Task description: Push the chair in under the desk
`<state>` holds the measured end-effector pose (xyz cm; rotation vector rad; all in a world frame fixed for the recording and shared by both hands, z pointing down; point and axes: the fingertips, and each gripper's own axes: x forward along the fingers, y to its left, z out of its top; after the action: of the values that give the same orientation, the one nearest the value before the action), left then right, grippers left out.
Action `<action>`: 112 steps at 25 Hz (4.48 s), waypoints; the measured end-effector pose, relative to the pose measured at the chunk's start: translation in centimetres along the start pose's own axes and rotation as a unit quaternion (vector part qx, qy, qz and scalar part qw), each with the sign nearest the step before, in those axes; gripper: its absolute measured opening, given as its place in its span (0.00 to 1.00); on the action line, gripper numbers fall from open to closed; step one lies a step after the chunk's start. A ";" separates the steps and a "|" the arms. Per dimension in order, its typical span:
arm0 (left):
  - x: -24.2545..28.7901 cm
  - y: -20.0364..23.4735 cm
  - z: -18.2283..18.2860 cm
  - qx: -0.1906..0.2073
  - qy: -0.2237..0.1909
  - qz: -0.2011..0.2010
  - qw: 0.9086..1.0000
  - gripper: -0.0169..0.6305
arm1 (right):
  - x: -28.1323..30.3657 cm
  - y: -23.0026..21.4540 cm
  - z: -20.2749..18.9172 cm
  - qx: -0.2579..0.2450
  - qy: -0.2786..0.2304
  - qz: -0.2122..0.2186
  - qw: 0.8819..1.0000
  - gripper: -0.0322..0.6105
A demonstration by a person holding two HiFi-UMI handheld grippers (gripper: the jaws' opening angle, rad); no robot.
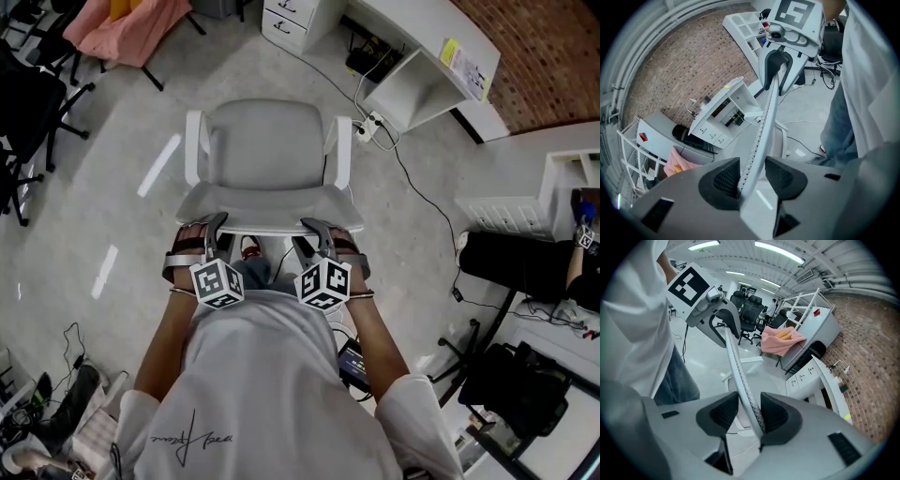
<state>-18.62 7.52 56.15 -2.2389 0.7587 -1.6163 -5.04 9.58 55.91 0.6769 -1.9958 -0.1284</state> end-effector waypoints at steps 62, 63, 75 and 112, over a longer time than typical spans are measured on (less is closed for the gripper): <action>11.2 14.4 3.6 0.047 0.013 0.036 0.998 0.32 | 7.0 -14.3 1.4 0.025 -0.015 -0.073 0.997 0.32; 11.3 14.7 3.7 0.047 0.014 0.036 0.998 0.32 | 7.1 -14.6 1.4 0.025 -0.015 -0.075 0.997 0.32; 14.2 17.9 5.2 0.063 0.021 0.045 0.997 0.33 | 8.4 -18.2 1.3 0.030 -0.021 -0.087 0.996 0.32; 20.3 25.7 4.4 0.124 0.109 0.007 0.986 0.32 | 11.7 -23.2 4.9 0.069 -0.026 -0.146 0.987 0.29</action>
<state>-16.12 -25.38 57.69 -1.9023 0.5845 -1.8569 -3.92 -16.79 54.21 1.0637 -1.9580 -0.1858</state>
